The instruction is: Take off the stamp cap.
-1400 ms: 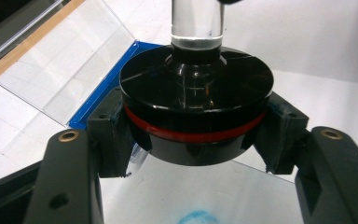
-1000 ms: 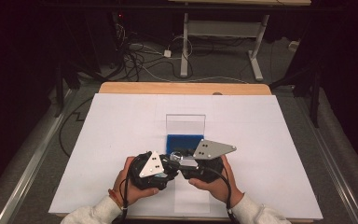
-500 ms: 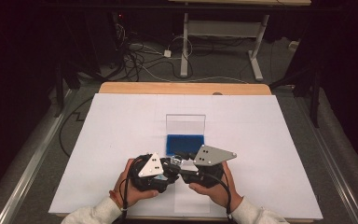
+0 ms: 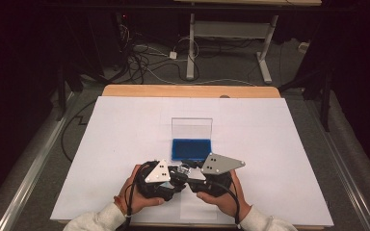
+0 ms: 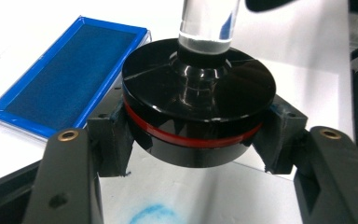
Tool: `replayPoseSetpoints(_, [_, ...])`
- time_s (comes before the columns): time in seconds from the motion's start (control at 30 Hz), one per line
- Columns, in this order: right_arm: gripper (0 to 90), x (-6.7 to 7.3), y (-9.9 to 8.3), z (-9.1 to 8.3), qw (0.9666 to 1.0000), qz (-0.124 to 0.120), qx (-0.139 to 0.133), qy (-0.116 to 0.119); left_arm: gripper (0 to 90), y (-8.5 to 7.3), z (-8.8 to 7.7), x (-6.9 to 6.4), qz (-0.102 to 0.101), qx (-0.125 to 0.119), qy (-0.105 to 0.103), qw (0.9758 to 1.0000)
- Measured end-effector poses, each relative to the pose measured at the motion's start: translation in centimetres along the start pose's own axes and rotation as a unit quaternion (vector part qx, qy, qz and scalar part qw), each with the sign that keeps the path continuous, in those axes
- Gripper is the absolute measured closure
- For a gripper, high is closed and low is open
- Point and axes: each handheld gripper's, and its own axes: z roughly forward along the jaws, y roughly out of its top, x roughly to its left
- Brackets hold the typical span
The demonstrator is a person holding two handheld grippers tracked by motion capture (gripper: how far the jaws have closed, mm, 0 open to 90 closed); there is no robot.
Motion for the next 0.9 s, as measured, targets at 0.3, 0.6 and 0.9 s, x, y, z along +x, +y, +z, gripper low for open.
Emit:
replayPoseSetpoints(0.3, [57.3, -0.5, -0.3, -0.2, 0.9996, 0.011, 0.014, 0.021, 36.8, 0.4, 0.0, -0.6, 0.035, 0.033, 0.026, 0.9985])
replayPoseSetpoints(0.6, [57.2, -0.3, -0.7, -0.2, 0.9999, 0.01, -0.004, 0.007, 36.9, -0.6, 0.2, 1.4, -0.059, 0.008, -0.021, 0.998])
replayPoseSetpoints(0.9, [57.3, -0.3, -0.1, -2.2, 0.9991, 0.001, -0.037, -0.021, 36.7, -1.4, -2.1, 2.5, -0.038, 0.003, 0.054, 0.9978])
